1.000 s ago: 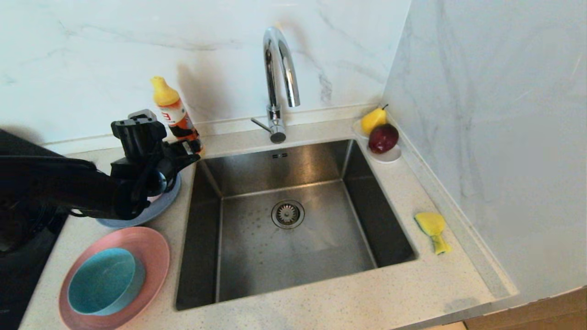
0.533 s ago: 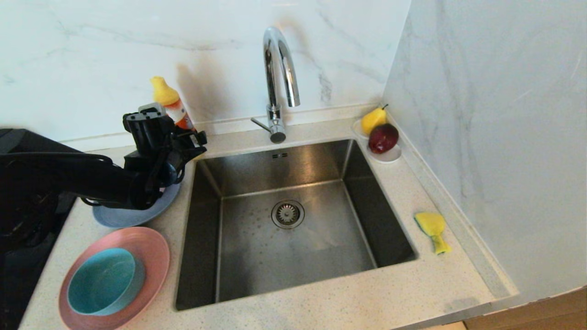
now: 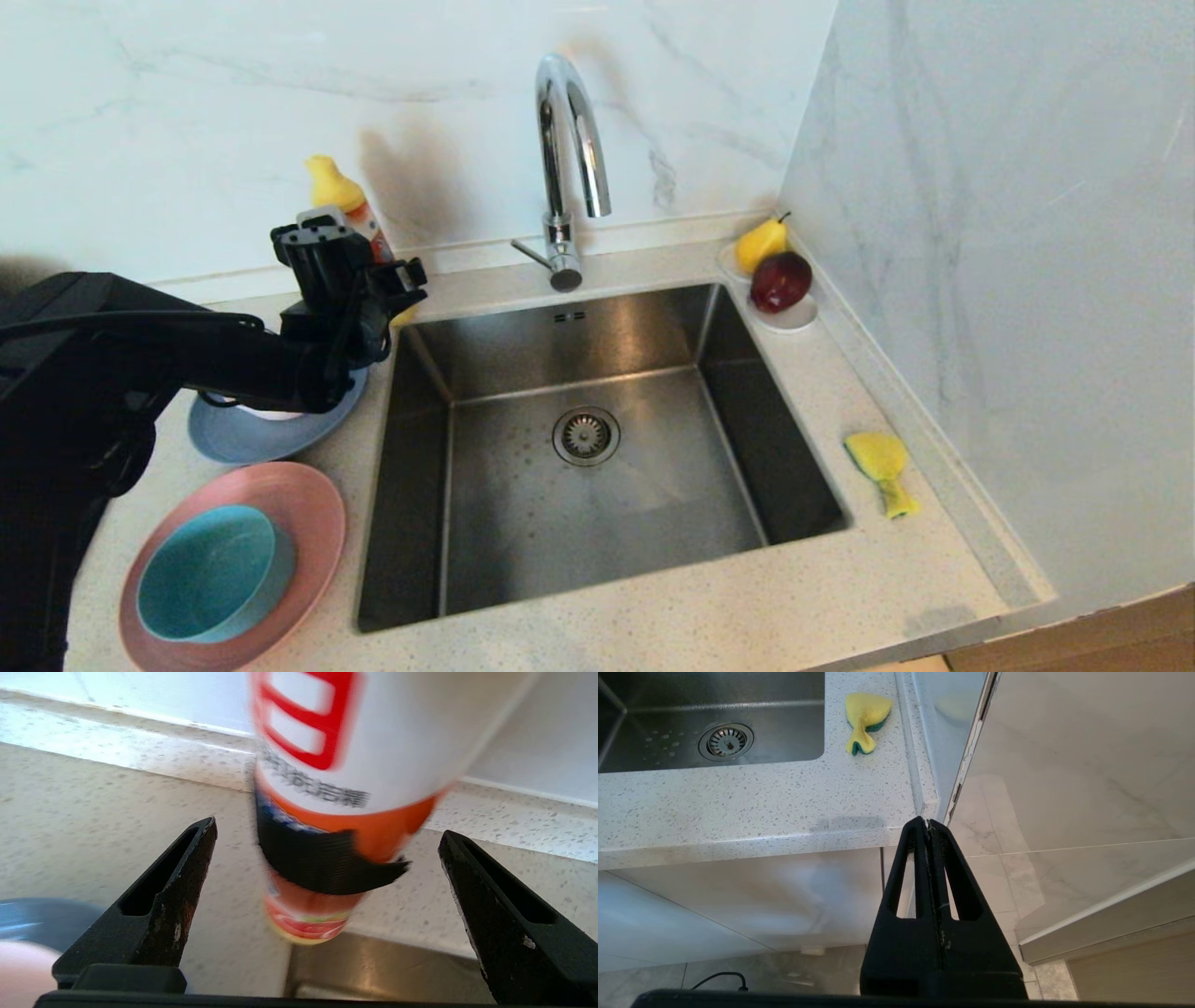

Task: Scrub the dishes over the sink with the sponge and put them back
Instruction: Grab the dish soap

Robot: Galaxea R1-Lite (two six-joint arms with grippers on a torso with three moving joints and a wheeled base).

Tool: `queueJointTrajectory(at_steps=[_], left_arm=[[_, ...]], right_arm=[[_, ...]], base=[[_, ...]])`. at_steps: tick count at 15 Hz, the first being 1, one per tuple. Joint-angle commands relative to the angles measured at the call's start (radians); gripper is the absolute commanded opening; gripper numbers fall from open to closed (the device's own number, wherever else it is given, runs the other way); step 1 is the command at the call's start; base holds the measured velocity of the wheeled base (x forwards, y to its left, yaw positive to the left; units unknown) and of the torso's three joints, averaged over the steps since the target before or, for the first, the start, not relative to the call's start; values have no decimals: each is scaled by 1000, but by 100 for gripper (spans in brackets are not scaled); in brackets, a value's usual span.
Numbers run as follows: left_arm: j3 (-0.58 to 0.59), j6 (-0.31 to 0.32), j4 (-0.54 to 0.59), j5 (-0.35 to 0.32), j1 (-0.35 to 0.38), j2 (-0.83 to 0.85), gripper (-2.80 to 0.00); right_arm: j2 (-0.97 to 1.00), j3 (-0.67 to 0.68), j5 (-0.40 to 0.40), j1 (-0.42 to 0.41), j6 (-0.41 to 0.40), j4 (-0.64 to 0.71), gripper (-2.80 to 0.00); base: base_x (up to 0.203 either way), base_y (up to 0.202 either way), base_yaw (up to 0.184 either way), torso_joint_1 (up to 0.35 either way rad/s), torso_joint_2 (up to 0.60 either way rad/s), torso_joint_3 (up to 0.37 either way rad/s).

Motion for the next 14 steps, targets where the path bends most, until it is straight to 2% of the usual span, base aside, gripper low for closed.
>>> queueJointTrajectory(at_steps=[1,5,13,14], left_arm=[[-48,-2,-4,6,-1,40,0],[-131,4,-4,13,0,87,0],[-179,23,-5,32,0,105,0],[-180,41,-10,37,0,108,0]], right_arm=[[-1,0,0,1,0,0,-280],[0,0,0,1,0,0,-280],[0,0,0,1,0,0,-280],[0,0,0,1,0,0,-280]], base=[[0,0,0,0,0,0],[0,0,0,0,0,0],[0,0,0,0,0,0],[0,0,0,0,0,0]])
